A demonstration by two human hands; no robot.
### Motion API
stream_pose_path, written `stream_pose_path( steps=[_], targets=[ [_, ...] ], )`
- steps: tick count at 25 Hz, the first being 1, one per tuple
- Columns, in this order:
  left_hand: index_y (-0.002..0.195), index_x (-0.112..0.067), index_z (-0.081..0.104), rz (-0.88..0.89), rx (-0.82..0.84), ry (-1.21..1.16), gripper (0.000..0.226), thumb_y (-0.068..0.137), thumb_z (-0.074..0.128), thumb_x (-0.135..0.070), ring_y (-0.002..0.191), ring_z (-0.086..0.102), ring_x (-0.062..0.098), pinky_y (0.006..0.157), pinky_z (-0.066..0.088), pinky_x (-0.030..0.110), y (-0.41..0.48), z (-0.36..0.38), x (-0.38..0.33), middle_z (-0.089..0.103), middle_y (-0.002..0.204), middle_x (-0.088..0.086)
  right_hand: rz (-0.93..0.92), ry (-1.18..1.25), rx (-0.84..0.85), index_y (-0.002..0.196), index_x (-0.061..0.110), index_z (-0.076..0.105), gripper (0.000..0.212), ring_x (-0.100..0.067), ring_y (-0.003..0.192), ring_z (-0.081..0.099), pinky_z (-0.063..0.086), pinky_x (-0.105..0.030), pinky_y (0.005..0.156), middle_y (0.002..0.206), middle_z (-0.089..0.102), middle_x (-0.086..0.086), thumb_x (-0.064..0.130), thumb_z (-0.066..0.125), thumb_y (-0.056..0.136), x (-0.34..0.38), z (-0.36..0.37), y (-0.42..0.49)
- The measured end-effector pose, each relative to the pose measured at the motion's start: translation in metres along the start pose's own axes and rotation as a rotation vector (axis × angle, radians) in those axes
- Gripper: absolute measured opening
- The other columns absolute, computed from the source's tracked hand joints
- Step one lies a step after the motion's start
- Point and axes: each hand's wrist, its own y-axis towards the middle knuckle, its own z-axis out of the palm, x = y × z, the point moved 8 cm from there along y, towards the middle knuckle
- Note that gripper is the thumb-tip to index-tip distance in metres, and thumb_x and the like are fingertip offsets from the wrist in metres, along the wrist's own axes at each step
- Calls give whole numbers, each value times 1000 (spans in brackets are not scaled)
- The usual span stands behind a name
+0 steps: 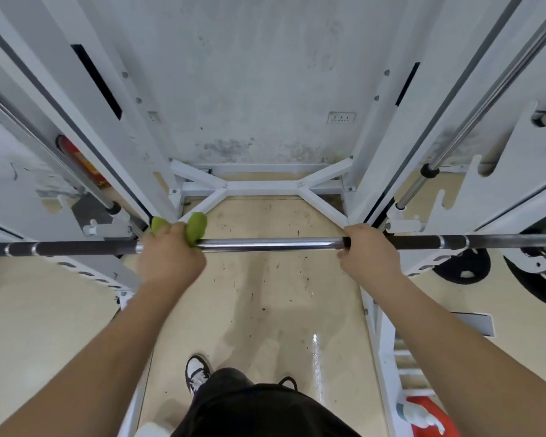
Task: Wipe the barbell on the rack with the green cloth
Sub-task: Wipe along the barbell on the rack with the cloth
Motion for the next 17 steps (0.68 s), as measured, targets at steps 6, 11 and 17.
stream_pose_path(
  steps=[6,11,17],
  targets=[
    [147,-31,47,535,127,-290,73,76,60,-17,118,46,26,86,54,39,-57,24,-99,54,143,-10,-280,56,101,113,14,68,41,-28,104,59,49,-34,69,107,63,-2,2,64,73,111,23,6],
    [144,-39,46,309,81,-244,66,81,57,-24,129,47,25,94,55,46,1,-5,26,54,145,-12,-302,36,167,135,20,62,55,-23,115,57,52,-34,84,124,64,0,6,60,82,172,50,18],
    [124,-35,61,127,121,-262,42,83,58,-30,115,54,27,83,51,41,41,-25,98,62,122,-8,-301,135,116,129,13,68,35,-25,112,59,52,-38,93,121,68,-4,12,55,96,183,57,16]
  ],
)
